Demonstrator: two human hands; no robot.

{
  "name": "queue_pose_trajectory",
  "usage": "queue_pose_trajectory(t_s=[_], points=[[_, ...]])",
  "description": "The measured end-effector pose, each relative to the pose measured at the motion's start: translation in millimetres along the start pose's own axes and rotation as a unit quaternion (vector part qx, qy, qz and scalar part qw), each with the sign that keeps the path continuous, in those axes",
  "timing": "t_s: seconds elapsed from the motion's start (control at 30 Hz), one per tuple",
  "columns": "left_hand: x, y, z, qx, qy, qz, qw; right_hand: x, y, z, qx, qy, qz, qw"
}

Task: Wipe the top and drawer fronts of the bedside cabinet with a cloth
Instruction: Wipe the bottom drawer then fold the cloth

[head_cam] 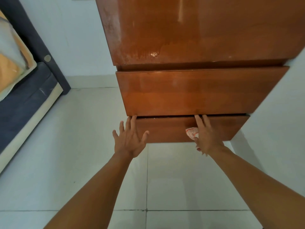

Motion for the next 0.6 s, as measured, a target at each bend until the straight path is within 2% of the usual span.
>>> queue_pose_trajectory(t_s=[0.4, 0.6], points=[[5, 2, 7, -0.032, 0.035, 0.038, 0.998, 17, 6, 3, -0.021, -0.019, 0.055, 0.998], [17, -2, 2, -0.029, 0.069, 0.067, 0.995, 34, 5, 12, -0.006, -0.08, 0.088, 0.993]])
Point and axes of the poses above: each hand's wrist, its own y-axis towards the middle knuckle, its own x-axis out of the back of the hand, z = x × y, the point moved 7 cm from there along y, towards the middle knuckle, and after that the axes turned 1 degree about -z, right-handed, at the moved point
